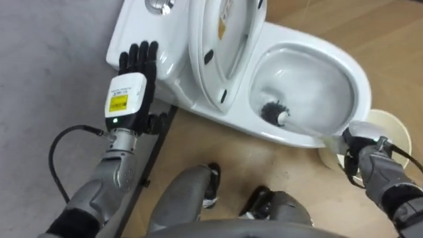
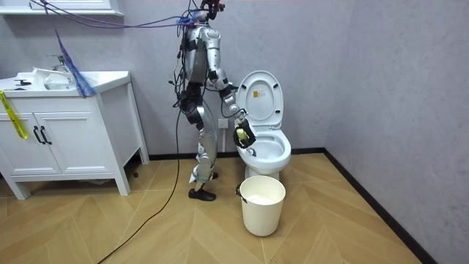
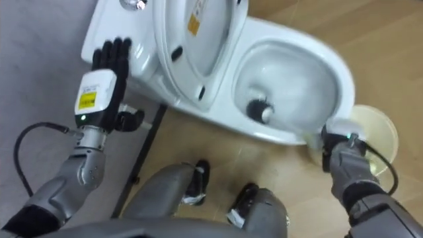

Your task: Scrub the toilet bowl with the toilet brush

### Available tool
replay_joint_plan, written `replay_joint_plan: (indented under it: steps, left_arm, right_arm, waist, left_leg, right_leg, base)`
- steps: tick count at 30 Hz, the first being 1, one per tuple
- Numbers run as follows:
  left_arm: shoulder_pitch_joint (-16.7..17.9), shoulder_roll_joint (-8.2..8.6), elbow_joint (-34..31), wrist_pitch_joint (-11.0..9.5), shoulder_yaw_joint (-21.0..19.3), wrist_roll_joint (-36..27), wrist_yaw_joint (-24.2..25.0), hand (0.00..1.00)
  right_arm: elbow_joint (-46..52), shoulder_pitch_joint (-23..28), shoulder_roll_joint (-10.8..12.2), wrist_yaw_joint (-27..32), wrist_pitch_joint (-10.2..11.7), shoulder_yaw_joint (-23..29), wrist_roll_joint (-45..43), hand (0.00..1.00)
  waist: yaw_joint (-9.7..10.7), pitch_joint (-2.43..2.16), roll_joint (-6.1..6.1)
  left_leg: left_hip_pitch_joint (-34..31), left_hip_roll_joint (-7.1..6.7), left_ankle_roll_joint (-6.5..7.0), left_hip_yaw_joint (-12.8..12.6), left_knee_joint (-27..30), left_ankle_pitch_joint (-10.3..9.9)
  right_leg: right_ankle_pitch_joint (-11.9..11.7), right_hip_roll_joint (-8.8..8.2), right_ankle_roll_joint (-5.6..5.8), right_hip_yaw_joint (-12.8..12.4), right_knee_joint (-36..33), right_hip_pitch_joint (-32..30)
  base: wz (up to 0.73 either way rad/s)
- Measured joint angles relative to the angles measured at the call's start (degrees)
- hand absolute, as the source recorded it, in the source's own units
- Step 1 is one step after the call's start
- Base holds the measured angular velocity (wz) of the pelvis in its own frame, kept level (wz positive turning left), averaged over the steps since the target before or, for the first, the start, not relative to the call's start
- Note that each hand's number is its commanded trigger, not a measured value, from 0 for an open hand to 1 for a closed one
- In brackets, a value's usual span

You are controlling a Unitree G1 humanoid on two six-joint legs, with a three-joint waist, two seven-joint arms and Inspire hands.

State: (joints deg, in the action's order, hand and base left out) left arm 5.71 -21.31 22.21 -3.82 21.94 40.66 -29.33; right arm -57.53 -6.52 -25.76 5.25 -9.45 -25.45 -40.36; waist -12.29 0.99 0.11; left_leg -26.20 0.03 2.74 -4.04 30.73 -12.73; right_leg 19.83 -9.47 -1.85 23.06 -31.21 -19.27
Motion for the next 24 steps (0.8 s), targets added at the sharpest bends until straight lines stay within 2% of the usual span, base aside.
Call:
replay_joint_plan:
  steps: [2,3,5,8,11,13,14,15,17,20,21,24]
  left_arm:
    - [2.0,0.03,0.42,-0.2,-1.91,-0.29,1.43,0.0]
    - [3.66,0.12,1.05,-0.24,-3.49,-1.26,2.83,0.0]
    - [6.49,0.36,1.28,-0.31,-5.84,-2.82,3.7,0.0]
    - [8.95,1.17,3.58,-0.22,-8.78,-5.21,5.28,0.0]
    - [11.73,3.39,6.61,0.21,-12.09,-7.68,5.91,0.0]
    - [12.59,4.79,10.72,2.52,-14.06,-10.24,7.86,0.0]
    - [13.55,5.49,12.24,4.11,-15.28,-12.52,8.98,0.0]
    - [15.22,5.56,12.7,4.68,-16.07,-14.73,9.75,0.0]
    - [16.87,5.94,13.31,4.85,-17.57,-18.75,10.54,0.0]
    - [18.87,8.2,13.72,5.06,-20.91,-26.8,12.63,0.0]
    - [19.62,9.38,15.26,4.79,-22.37,-30.06,12.91,0.0]
    - [19.17,10.64,21.48,5.01,-24.19,-36.09,13.87,0.0]
  right_arm:
    - [0.21,2.19,0.18,-0.39,0.09,1.49,-0.81,1.0]
    - [1.05,3.84,0.28,-0.77,0.12,2.83,-0.91,1.0]
    - [2.51,6.32,0.93,-1.61,0.14,4.94,-1.52,1.0]
    - [4.55,10.2,2.28,-2.83,0.03,6.3,-1.79,1.0]
    - [5.99,13.31,3.82,-2.97,0.16,7.22,-1.96,1.0]
    - [5.56,13.66,5.18,-3.29,0.18,8.0,-1.65,1.0]
    - [5.34,14.36,6.07,-3.6,0.31,8.4,-1.3,1.0]
    - [5.24,15.39,6.7,-3.93,0.79,9.02,-0.36,1.0]
    - [4.74,16.91,7.77,-4.07,1.02,10.35,1.74,1.0]
    - [3.91,18.62,8.79,-4.29,1.12,12.44,5.2,1.0]
    - [3.52,18.99,9.18,-4.55,1.17,13.59,6.67,1.0]
    - [1.77,19.26,11.04,-4.03,1.87,17.27,10.89,1.0]
  waist:
    - [0.18,-0.15,-0.3]
    - [0.3,-0.54,-0.39]
    - [1.11,-0.79,-0.38]
    - [1.58,-0.81,-0.77]
    - [1.92,-0.85,-1.54]
    - [2.77,-0.75,-2.1]
    - [3.3,-0.71,-2.78]
    - [4.26,-0.84,-3.06]
    - [4.76,-0.76,-3.67]
    - [4.63,-0.56,-3.7]
    - [4.25,-0.54,-3.63]
    - [5.08,-0.42,-3.29]
  left_leg:
    - [2.74,0.18,-0.31,0.02,-1.52,-0.11]
    - [4.36,0.24,-0.49,0.05,-2.53,-0.12]
    - [6.98,0.16,-0.52,0.09,-3.62,-0.12]
    - [11.35,0.01,-0.78,0.21,-5.92,0.01]
    - [14.98,0.06,-1.04,0.17,-7.56,-0.08]
    - [17.06,0.05,-1.21,0.34,-8.31,-0.18]
    - [17.97,0.06,-1.35,0.79,-8.38,-0.27]
    - [18.34,0.24,-2.26,2.01,-8.02,-0.83]
    - [19.5,0.25,-2.66,2.71,-8.29,-1.1]
    - [21.34,0.3,-3.31,2.76,-8.52,-1.65]
    - [22.6,0.23,-3.32,2.73,-9.63,-1.65]
    - [24.9,0.07,-3.33,2.68,-11.48,-1.65]
  right_leg:
    - [-0.48,0.63,0.16,0.19,2.18,2.84]
    - [-0.74,1.05,0.27,0.44,3.65,4.62]
    - [-0.84,1.37,0.46,0.68,5.37,7.51]
    - [-0.9,1.8,0.64,1.04,8.04,12.19]
    - [-0.95,2.43,0.73,1.07,10.44,16.03]
    - [-0.95,2.78,0.73,1.3,11.52,18.45]
    - [-0.96,3.02,0.73,1.35,11.96,19.61]
    - [-1.01,3.58,0.75,2.11,12.96,20.93]
    - [-1.07,4.01,0.83,2.28,14.02,22.69]
    - [-1.27,4.6,1.11,1.67,15.83,25.27]
    - [-1.32,4.57,1.19,1.1,16.02,25.8]
    - [-1.43,4.65,1.39,0.69,16.95,27.39]
  base:
    - [-0.07]
    - [0.0]
    - [0.04]
    - [0.01]
    - [-0.01]
    - [0.0]
    - [0.13]
    - [0.2]
    - [0.34]
    - [0.16]
    - [-0.11]
    - [-0.11]
